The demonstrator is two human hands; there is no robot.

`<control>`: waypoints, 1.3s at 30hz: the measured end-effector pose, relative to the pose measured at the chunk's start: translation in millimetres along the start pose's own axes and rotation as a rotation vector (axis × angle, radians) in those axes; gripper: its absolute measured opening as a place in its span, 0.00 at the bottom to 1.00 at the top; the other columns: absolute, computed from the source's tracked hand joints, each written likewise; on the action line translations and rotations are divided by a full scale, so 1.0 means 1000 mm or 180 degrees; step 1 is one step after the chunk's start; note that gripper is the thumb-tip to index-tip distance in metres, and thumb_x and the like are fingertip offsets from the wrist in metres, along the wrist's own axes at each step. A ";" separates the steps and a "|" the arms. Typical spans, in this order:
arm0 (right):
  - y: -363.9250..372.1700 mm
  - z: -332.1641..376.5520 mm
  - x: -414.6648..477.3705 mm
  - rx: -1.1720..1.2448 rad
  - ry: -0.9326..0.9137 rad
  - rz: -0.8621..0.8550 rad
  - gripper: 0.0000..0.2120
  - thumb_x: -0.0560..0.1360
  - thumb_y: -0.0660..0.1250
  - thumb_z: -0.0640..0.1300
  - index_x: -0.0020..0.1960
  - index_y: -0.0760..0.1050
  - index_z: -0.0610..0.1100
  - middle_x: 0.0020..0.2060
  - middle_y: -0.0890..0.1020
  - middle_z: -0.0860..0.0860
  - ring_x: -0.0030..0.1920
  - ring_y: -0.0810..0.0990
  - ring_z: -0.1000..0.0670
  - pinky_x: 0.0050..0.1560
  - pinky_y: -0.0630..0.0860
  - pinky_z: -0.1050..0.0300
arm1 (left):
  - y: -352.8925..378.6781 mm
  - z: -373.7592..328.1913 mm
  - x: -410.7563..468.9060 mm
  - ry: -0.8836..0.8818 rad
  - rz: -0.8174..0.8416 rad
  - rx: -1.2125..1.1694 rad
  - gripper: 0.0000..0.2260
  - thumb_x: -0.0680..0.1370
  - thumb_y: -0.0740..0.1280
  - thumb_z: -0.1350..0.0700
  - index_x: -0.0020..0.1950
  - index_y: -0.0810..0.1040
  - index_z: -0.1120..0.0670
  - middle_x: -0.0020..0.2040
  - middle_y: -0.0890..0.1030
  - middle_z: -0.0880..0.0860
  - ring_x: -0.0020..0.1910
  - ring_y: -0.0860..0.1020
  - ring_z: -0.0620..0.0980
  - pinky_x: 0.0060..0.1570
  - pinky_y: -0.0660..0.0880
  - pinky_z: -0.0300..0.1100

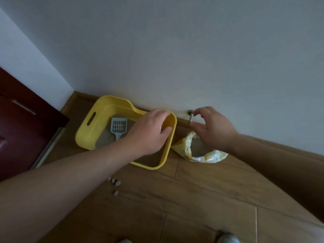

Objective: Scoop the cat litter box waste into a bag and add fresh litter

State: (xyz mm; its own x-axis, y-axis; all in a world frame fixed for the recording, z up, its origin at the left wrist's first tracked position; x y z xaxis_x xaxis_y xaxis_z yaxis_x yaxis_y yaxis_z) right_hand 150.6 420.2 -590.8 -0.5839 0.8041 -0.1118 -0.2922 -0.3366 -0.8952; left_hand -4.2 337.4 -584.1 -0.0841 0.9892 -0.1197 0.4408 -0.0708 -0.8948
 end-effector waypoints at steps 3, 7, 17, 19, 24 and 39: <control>-0.036 0.044 -0.009 -0.0082 0.0073 0.0205 0.22 0.80 0.61 0.54 0.71 0.67 0.48 0.69 0.72 0.49 0.66 0.72 0.47 0.64 0.72 0.50 | -0.056 -0.009 -0.020 -0.0091 0.0070 0.0078 0.23 0.83 0.58 0.45 0.77 0.64 0.51 0.76 0.66 0.49 0.74 0.65 0.50 0.72 0.65 0.48; -0.077 0.098 -0.015 -0.0234 0.0133 0.0461 0.22 0.81 0.58 0.55 0.72 0.66 0.48 0.68 0.73 0.49 0.66 0.72 0.47 0.64 0.71 0.50 | -0.121 -0.013 -0.042 -0.0158 0.0177 0.0228 0.23 0.83 0.57 0.45 0.76 0.63 0.51 0.76 0.66 0.50 0.75 0.64 0.50 0.72 0.63 0.47; -0.116 0.194 -0.017 -0.0482 -0.0270 0.0962 0.22 0.81 0.54 0.56 0.71 0.67 0.48 0.69 0.72 0.50 0.69 0.69 0.46 0.69 0.68 0.47 | -0.211 0.018 -0.084 -0.0734 0.0226 0.0505 0.24 0.83 0.54 0.45 0.77 0.61 0.52 0.77 0.64 0.53 0.77 0.60 0.52 0.74 0.61 0.52; -0.115 0.208 -0.016 -0.0496 -0.0383 0.1017 0.22 0.82 0.54 0.56 0.71 0.67 0.47 0.69 0.71 0.49 0.70 0.68 0.45 0.69 0.67 0.47 | -0.214 0.027 -0.096 -0.0980 0.0211 0.0454 0.24 0.83 0.55 0.44 0.78 0.61 0.51 0.78 0.63 0.52 0.77 0.60 0.52 0.75 0.61 0.52; -0.100 0.246 -0.018 -0.0477 -0.0686 0.1196 0.24 0.81 0.53 0.57 0.74 0.64 0.48 0.72 0.68 0.50 0.72 0.65 0.46 0.71 0.64 0.47 | -0.221 0.045 -0.133 -0.1304 0.0144 0.0343 0.23 0.83 0.55 0.45 0.77 0.61 0.51 0.75 0.66 0.51 0.75 0.64 0.51 0.72 0.63 0.49; 0.043 0.343 -0.035 -0.0564 -0.0940 0.1455 0.28 0.81 0.53 0.58 0.78 0.57 0.49 0.78 0.59 0.49 0.78 0.56 0.47 0.76 0.58 0.47 | -0.164 0.183 -0.248 -0.1736 0.0326 0.0276 0.27 0.83 0.51 0.41 0.80 0.53 0.49 0.81 0.56 0.54 0.79 0.54 0.53 0.78 0.52 0.54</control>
State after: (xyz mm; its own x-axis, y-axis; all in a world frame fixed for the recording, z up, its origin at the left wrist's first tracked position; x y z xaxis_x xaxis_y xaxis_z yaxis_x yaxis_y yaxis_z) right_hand -101.8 209.3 -477.7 -0.8154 0.4165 -0.4022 0.1565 -0.5102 -0.8457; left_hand -219.5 80.4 -486.1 -0.5047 0.7690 -0.3923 0.3978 -0.1962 -0.8963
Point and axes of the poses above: each hand's wrist, its own x-axis towards the middle knuckle, its own y-axis out of the palm, z = x × y, the point moved 8 cm from there along x, towards the middle knuckle
